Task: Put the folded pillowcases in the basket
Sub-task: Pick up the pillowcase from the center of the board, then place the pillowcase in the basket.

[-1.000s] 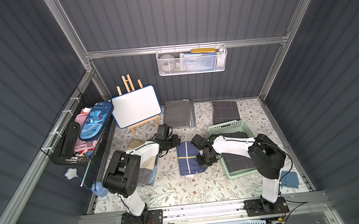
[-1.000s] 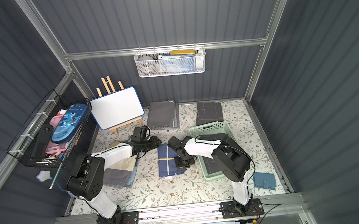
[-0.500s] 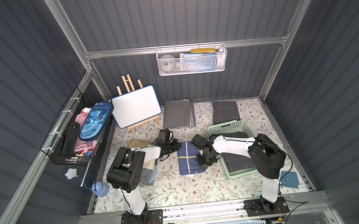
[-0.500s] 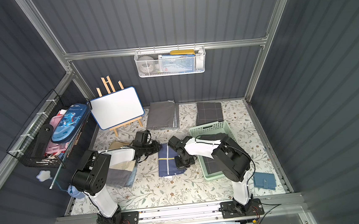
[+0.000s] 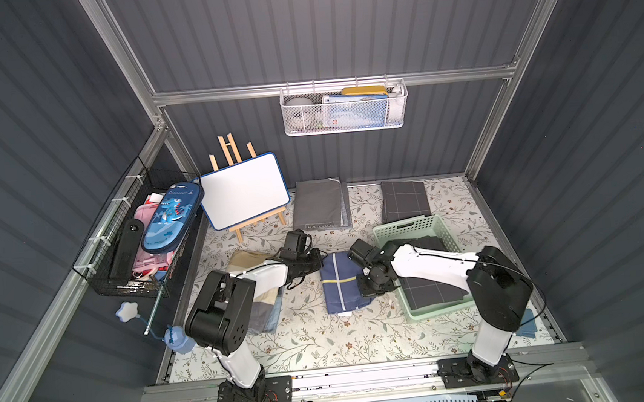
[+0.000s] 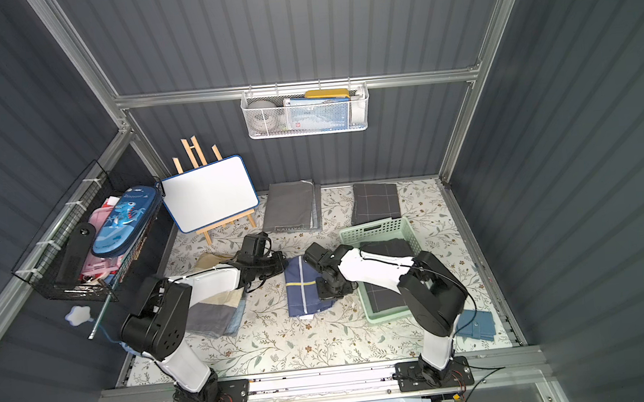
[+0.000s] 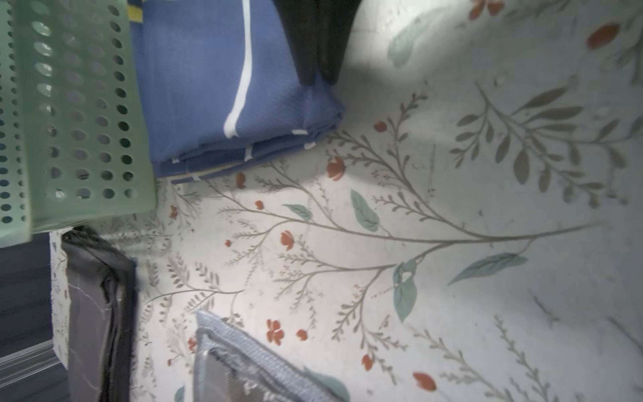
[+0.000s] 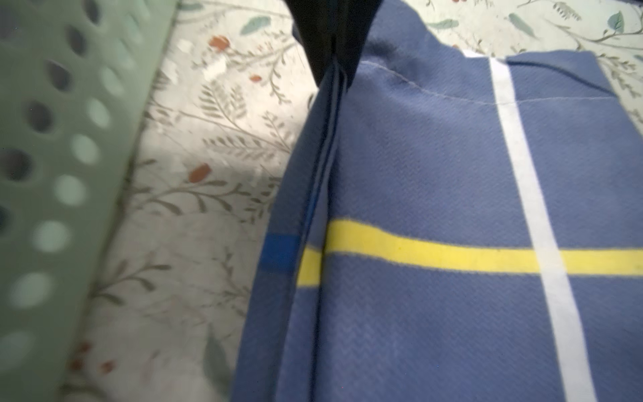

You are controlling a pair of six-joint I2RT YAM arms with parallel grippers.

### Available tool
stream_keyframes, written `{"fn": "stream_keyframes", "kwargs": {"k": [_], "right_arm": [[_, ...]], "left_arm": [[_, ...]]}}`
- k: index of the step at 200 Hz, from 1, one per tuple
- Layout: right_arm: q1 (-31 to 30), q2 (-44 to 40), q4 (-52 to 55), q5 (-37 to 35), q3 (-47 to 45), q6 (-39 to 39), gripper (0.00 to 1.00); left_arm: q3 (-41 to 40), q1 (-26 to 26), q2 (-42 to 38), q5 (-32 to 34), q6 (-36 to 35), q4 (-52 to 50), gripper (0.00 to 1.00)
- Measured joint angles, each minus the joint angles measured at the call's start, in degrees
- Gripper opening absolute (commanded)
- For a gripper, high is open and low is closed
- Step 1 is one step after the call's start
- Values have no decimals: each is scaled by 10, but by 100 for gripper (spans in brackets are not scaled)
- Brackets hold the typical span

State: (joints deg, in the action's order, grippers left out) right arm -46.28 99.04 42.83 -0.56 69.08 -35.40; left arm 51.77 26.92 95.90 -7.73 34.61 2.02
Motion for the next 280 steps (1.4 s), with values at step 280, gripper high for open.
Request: {"fn": "stream_keyframes", "kwargs": {"k": [280], "right_arm": [[371, -162, 142, -139, -129, 59, 0]], "left_arm": [[494, 252, 323, 51, 10, -118, 0]]}}
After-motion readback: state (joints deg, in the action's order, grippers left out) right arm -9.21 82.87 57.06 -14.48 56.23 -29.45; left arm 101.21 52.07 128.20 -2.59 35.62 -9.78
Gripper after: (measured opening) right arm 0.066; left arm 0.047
